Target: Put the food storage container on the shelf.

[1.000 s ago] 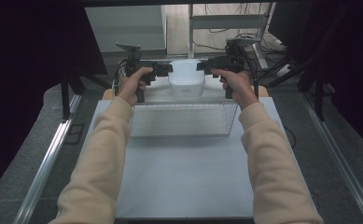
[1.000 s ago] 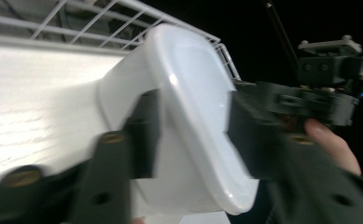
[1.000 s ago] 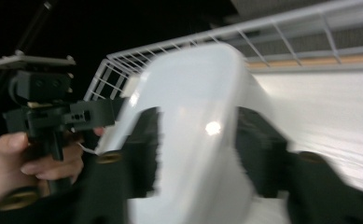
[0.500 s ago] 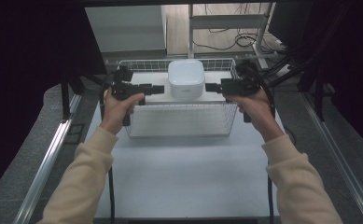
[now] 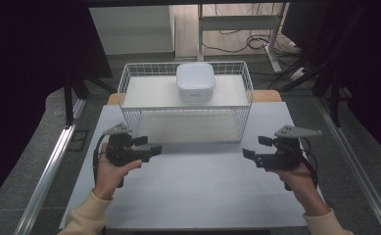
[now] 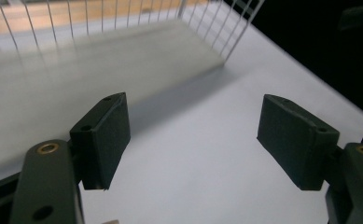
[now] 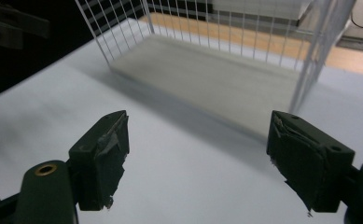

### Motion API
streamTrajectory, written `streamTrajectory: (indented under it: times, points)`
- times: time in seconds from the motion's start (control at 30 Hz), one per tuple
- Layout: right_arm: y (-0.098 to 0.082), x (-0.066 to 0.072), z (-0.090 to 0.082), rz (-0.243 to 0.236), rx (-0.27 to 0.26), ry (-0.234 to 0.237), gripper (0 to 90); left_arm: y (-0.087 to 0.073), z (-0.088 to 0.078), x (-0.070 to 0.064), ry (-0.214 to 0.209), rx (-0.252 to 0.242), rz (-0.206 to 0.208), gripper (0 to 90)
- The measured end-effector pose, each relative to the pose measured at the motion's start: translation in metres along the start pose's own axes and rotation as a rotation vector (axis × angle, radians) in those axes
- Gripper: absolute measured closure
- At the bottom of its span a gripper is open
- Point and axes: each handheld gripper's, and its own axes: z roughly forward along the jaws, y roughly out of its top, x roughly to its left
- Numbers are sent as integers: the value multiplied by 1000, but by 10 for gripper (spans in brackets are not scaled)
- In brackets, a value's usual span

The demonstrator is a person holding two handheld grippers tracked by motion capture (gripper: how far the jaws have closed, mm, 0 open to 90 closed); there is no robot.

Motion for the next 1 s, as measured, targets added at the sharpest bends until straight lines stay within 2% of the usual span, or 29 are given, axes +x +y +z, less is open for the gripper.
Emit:
streamTrajectory:
  times: [0.03, 0.07, 0.13, 0.17, 0.23, 0.27, 0.3, 0.33, 0.37, 0.47, 0.57, 0.63, 1.0]
  points:
    - [0, 0, 0, 0, 0, 0, 207, 0, 0, 0, 0, 0, 0, 249]
    - [-16, -1, -3, 3, 15, -8, 204, -10, 0, -4, 0, 15, 3, 249]
    - [-21, -1, -4, 2, 23, -9, 201, -17, 1, -5, -2, 23, 7, 247]
    - [-33, -3, -5, 20, 29, -13, 199, -25, 1, -7, 1, 31, 7, 247]
    - [-45, -4, -5, 39, 40, -12, 199, -33, 2, -7, -1, 41, 2, 247]
    - [-50, -5, -3, 42, 52, -14, 197, -33, 2, -7, -1, 41, 2, 249]
    - [-54, -5, -2, 36, 72, -16, 193, -40, 5, -7, -2, 59, -2, 250]
    - [-54, -5, -2, 36, 72, -16, 193, -40, 5, -7, -2, 59, -2, 251]
    - [-61, -5, 0, 27, 90, -37, 193, -44, 8, -6, 11, 65, -7, 257]
    - [-70, -7, 5, 30, 114, -42, 193, -47, 9, -4, 17, 70, -11, 260]
    - [-72, -7, 8, 22, 128, -50, 193, -49, 11, -3, 24, 73, -23, 260]
    - [-71, -6, 8, 15, 120, -45, 193, -49, 11, -4, 29, 73, -15, 259]
    - [-71, -5, 5, 6, 117, -49, 187, -49, 10, -3, 19, 69, -18, 257]
